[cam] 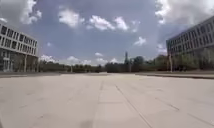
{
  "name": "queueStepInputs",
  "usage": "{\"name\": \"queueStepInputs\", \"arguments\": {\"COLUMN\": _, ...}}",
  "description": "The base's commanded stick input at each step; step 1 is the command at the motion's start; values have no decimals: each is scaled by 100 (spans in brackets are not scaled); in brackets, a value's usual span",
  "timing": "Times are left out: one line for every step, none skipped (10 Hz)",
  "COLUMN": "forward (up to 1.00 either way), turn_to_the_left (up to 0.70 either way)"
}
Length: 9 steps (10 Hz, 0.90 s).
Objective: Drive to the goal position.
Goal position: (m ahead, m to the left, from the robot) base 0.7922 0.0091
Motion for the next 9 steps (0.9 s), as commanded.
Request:
{"name": "queueStepInputs", "arguments": {"forward": 70, "turn_to_the_left": 0}}
{"name": "queueStepInputs", "arguments": {"forward": 70, "turn_to_the_left": 0}}
{"name": "queueStepInputs", "arguments": {"forward": 70, "turn_to_the_left": 0}}
{"name": "queueStepInputs", "arguments": {"forward": 70, "turn_to_the_left": 0}}
{"name": "queueStepInputs", "arguments": {"forward": 70, "turn_to_the_left": 0}}
{"name": "queueStepInputs", "arguments": {"forward": 70, "turn_to_the_left": 0}}
{"name": "queueStepInputs", "arguments": {"forward": 70, "turn_to_the_left": 0}}
{"name": "queueStepInputs", "arguments": {"forward": 70, "turn_to_the_left": 0}}
{"name": "queueStepInputs", "arguments": {"forward": 70, "turn_to_the_left": 0}}
